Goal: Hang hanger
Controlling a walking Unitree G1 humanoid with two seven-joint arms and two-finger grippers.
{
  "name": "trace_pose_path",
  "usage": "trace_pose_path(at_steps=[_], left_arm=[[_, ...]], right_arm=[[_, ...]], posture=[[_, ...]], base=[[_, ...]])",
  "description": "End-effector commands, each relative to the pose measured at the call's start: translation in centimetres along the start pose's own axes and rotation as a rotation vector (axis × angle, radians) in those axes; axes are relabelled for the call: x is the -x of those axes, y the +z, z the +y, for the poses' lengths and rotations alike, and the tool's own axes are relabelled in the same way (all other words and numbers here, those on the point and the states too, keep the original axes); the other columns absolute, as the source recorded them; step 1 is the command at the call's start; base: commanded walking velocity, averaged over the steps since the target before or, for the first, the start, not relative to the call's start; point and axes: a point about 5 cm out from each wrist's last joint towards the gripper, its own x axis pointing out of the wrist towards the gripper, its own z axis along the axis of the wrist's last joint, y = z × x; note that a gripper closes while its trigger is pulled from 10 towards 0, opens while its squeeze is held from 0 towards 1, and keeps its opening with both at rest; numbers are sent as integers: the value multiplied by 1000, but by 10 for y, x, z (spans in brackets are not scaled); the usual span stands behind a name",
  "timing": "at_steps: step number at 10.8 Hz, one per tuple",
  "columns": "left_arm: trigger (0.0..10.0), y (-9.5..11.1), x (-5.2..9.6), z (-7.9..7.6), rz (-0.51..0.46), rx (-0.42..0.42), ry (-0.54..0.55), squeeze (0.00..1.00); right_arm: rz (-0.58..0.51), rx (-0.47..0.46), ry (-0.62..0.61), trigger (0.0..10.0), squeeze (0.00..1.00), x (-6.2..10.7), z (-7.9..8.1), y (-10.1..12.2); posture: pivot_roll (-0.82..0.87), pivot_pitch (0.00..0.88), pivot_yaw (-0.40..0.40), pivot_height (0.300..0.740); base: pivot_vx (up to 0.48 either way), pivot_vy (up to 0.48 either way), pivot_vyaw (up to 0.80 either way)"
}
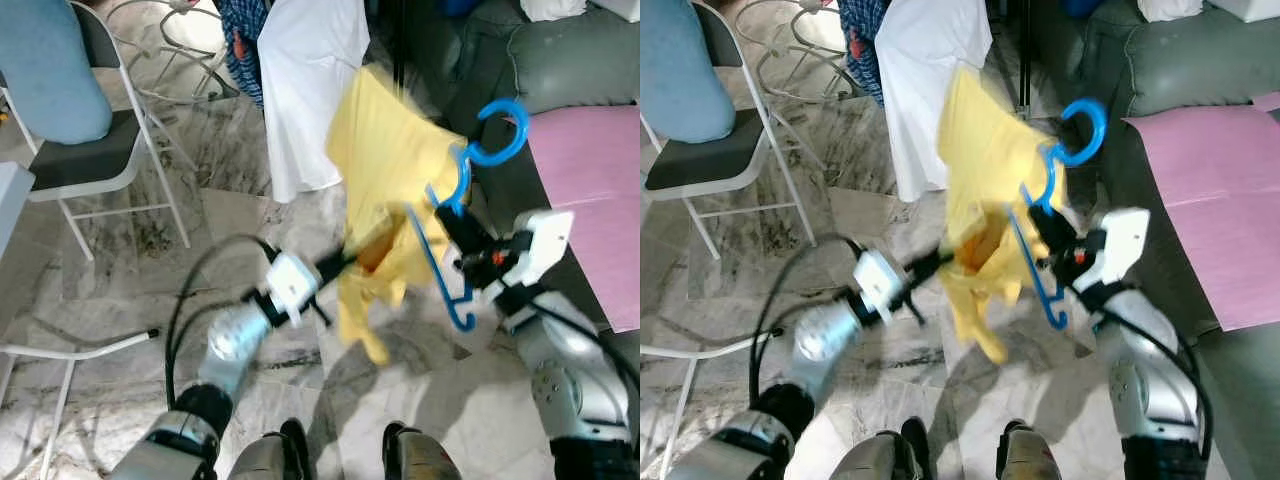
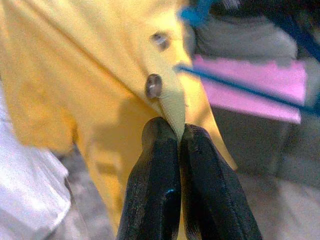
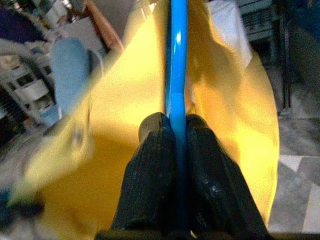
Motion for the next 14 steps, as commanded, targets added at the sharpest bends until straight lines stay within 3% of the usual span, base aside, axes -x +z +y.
trace_pose_path(at_steps=[1,4,5,6,7,9,12,14], left_arm=[[0,-11,6,-6,59,32,-9,0],[0,-10,-5,-9,73,32,-3,0],[1216,-12,-4,-11,85,30,-10,0],[9765,-14,-4,-11,103,31,-7,0],[10000,-16,-6,-7,128,36,39,1000],[10000,-10,-9,-2,105,11,40,1000],[10000,-6,-5,-2,79,-27,-64,1000],[10000,-1,3,5,65,-125,-167,1000]], right_arm=[[-120,41,23,10000,0,-4,6,28],[-59,156,84,10000,0,0,16,24],[-44,178,102,10000,0,1,20,22],[-28,194,119,10000,0,3,23,20],[-13,211,125,10000,0,4,24,17],[22,242,120,10000,0,9,22,12],[116,305,77,10000,0,26,12,-10],[153,338,81,10000,0,40,5,-15]], posture=[[-322,206,150,740],[-329,197,153,740],[-330,198,155,740],[-330,197,157,740],[-329,198,158,740],[-328,202,159,740],[-331,211,155,740],[-328,215,156,740]], base=[[0,0,0],[0,0,0],[0,0,0],[0,0,0],[0,0,0],[0,0,0],[0,0,0],[0,0,0]])
